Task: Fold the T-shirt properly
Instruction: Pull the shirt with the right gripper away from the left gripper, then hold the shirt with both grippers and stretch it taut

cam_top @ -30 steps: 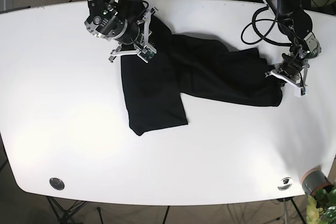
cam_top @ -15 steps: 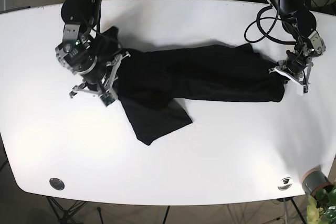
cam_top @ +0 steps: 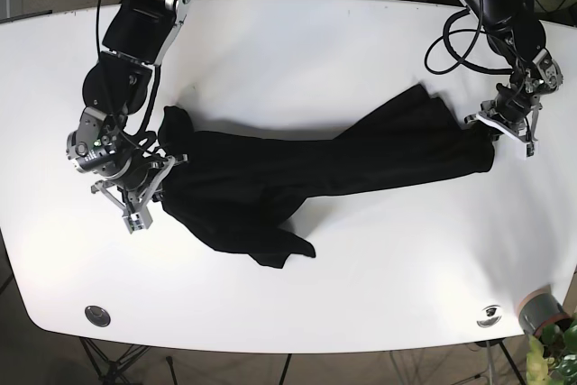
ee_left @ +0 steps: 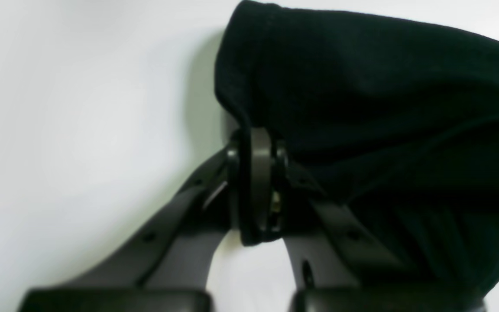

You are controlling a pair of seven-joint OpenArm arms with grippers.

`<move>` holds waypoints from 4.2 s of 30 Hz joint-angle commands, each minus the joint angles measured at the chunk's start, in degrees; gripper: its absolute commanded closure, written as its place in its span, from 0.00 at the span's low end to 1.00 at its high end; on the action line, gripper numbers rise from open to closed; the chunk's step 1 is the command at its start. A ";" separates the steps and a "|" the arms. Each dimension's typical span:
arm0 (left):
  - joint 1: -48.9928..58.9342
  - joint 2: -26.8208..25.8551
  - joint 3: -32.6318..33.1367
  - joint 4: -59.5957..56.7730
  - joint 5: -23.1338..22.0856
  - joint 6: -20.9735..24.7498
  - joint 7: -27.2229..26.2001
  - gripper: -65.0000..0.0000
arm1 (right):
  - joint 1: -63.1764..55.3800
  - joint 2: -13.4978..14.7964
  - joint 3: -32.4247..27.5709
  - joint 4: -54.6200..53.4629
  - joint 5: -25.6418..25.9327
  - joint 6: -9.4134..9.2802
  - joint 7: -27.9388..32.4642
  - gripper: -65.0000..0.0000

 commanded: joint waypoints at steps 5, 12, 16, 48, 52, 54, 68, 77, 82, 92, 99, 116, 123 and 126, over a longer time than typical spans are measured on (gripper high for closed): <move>-0.71 -1.95 -0.40 0.77 -0.16 0.16 -0.56 1.00 | 2.17 0.72 4.07 -4.33 0.11 -0.23 1.23 0.95; -0.71 -2.31 -0.40 0.68 -0.16 0.25 -0.56 1.00 | 0.50 3.62 5.65 -4.59 8.64 -0.23 1.23 0.68; -0.71 -2.31 -0.40 0.68 -0.16 0.25 -0.56 1.00 | -0.03 5.38 6.88 -4.59 14.70 -0.23 1.23 0.49; -0.71 -2.04 -0.32 0.68 -0.07 0.25 -0.56 1.00 | 19.05 10.65 -8.24 -45.47 16.37 -1.77 16.61 0.30; -0.71 -2.04 -0.32 0.68 -0.07 0.25 -0.56 1.00 | 19.40 10.48 -11.23 -46.44 16.99 -1.77 16.61 0.31; -0.71 -2.04 -0.32 0.68 -0.07 0.25 -0.56 1.00 | 19.23 10.30 -11.58 -46.44 17.07 -1.77 16.53 0.39; -0.71 -2.04 -0.32 0.68 -0.07 0.25 -0.56 1.00 | 14.66 7.66 -11.58 -36.24 17.07 -1.68 10.81 0.70; -0.71 -2.04 -0.23 0.50 -0.07 0.25 -0.65 1.00 | 11.49 7.14 -11.58 -33.16 17.07 -1.77 10.64 0.88; -0.71 -2.04 -0.23 0.77 -0.16 0.25 -0.56 1.00 | 10.35 7.14 -11.58 -30.26 17.07 -1.77 10.55 0.97; 0.96 -1.95 -0.49 11.23 -0.60 -0.10 2.25 1.00 | 3.49 6.79 -6.39 -8.64 17.16 -1.77 4.92 0.97; 0.87 -1.87 -0.49 18.88 -0.60 -0.10 6.12 1.00 | 4.55 6.79 -2.44 -1.16 17.16 -1.41 -0.79 0.97; 1.04 -1.16 -0.58 26.00 -0.60 -0.10 8.67 1.00 | -1.17 7.93 1.78 -7.84 17.07 -1.15 -0.70 0.93; 1.13 -1.16 -2.60 25.65 -0.16 -0.10 8.67 1.00 | -5.65 8.02 2.14 -4.06 23.32 -1.15 -0.79 0.35; 1.13 -1.16 -2.69 25.21 -0.16 -0.10 8.67 1.00 | -8.46 8.10 1.87 1.03 27.89 -1.33 -0.79 0.19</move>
